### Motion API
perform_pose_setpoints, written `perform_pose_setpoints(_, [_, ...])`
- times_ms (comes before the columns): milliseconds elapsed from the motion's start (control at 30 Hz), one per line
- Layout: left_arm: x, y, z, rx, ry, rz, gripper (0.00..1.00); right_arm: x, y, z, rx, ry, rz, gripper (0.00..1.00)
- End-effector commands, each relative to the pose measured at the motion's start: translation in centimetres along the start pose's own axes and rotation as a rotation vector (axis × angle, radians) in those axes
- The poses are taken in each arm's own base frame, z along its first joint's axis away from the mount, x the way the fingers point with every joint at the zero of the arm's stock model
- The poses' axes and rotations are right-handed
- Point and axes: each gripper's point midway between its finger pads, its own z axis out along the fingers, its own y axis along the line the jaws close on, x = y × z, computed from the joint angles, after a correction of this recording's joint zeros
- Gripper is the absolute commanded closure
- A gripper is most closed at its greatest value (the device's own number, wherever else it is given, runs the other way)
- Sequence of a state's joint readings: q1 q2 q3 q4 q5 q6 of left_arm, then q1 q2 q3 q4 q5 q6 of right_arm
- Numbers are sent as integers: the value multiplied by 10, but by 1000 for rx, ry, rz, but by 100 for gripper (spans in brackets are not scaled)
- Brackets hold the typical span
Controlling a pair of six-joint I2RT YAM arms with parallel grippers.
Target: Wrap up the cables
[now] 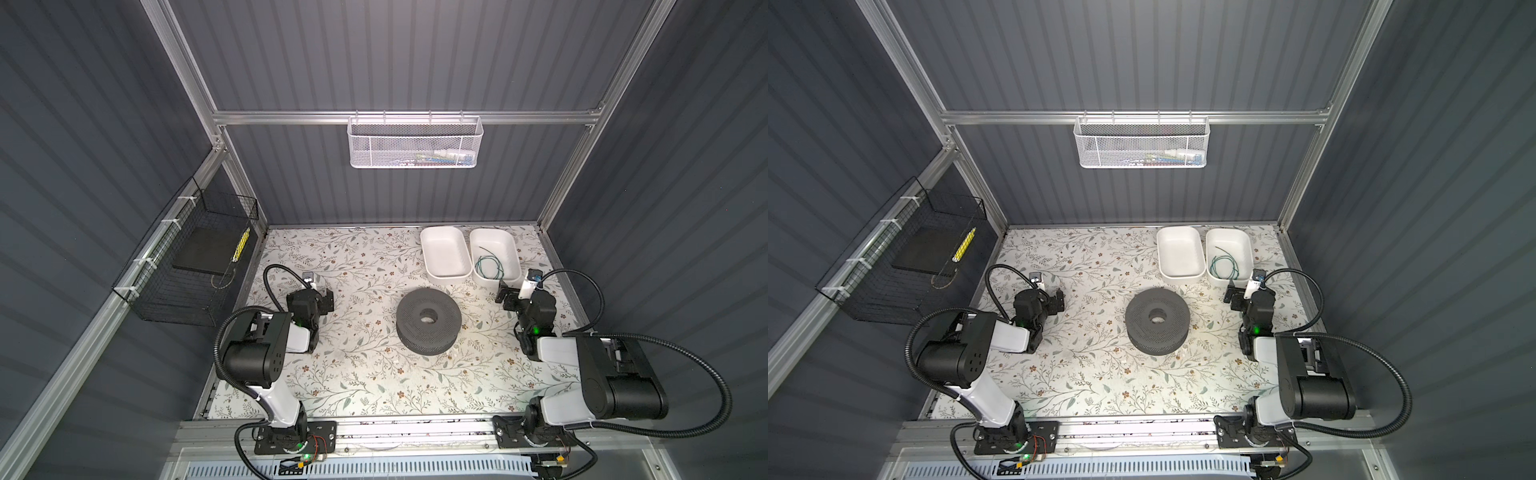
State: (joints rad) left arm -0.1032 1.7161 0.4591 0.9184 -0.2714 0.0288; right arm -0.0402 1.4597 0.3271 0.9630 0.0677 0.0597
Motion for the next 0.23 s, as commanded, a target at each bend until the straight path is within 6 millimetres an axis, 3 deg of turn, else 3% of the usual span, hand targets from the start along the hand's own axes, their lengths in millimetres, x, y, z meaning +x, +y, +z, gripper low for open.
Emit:
perform_pose_setpoints(0, [-4,2,1,-8,-10,-17,1,-1,0,1,-2,-3,-5,1])
perform_pose_setpoints(200, [-4,2,1,-9,-12,-17,1,-2,0,-1,-4,-10,-4,1])
